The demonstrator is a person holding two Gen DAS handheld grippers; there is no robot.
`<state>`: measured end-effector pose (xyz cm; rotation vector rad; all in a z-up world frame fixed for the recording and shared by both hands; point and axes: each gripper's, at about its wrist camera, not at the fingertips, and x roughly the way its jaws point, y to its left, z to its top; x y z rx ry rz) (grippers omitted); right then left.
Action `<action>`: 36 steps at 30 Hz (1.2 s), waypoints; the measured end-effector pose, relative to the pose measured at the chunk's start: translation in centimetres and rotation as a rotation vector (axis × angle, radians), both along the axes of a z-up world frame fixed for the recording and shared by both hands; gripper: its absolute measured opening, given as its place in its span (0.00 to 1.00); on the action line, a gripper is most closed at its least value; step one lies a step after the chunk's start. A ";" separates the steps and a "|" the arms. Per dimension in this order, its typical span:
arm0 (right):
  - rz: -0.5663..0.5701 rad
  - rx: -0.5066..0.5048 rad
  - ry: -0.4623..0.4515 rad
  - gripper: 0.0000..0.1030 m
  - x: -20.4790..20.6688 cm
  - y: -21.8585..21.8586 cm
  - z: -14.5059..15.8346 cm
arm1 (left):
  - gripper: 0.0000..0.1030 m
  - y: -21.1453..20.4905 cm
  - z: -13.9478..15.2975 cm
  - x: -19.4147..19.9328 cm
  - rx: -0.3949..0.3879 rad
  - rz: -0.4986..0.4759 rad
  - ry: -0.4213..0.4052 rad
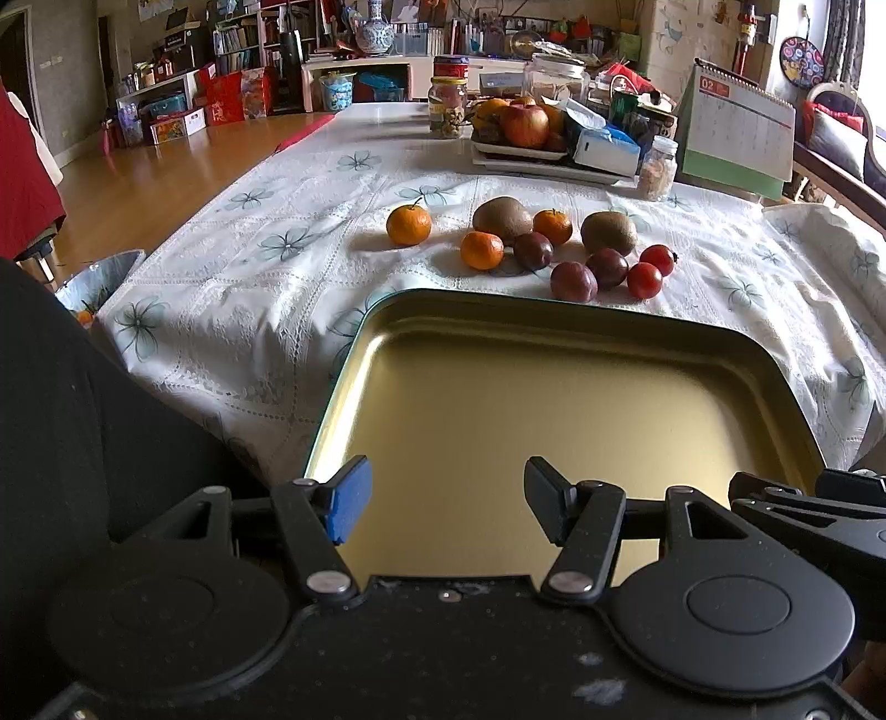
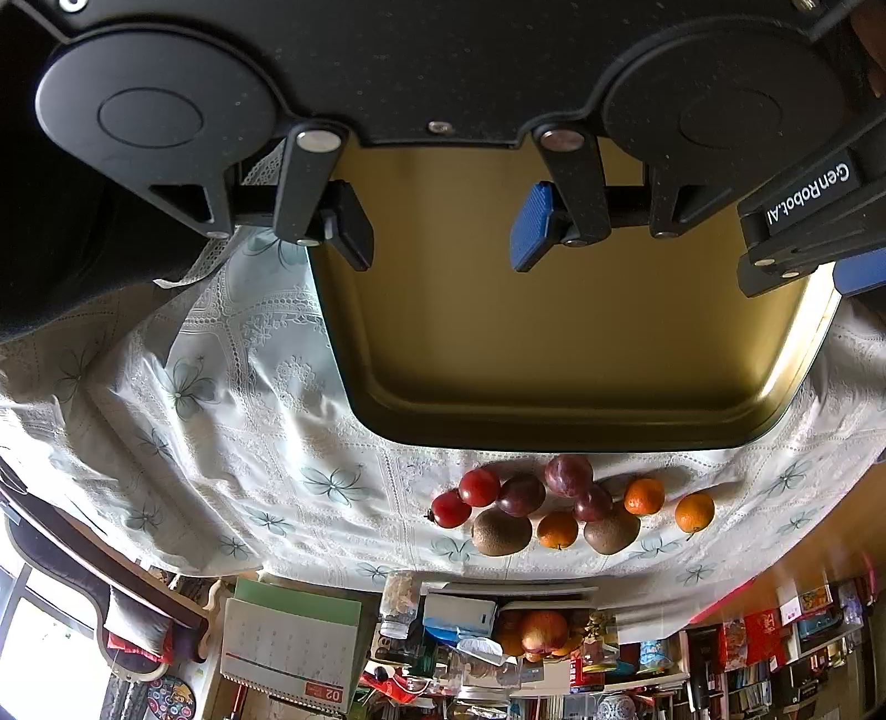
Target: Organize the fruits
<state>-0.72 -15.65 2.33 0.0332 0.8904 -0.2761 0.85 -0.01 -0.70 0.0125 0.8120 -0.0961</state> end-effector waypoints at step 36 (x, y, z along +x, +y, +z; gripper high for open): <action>0.003 0.007 0.000 0.58 -0.1 0.0 0.0 | 0.61 -0.1 -0.1 0.1 0.006 -0.009 0.007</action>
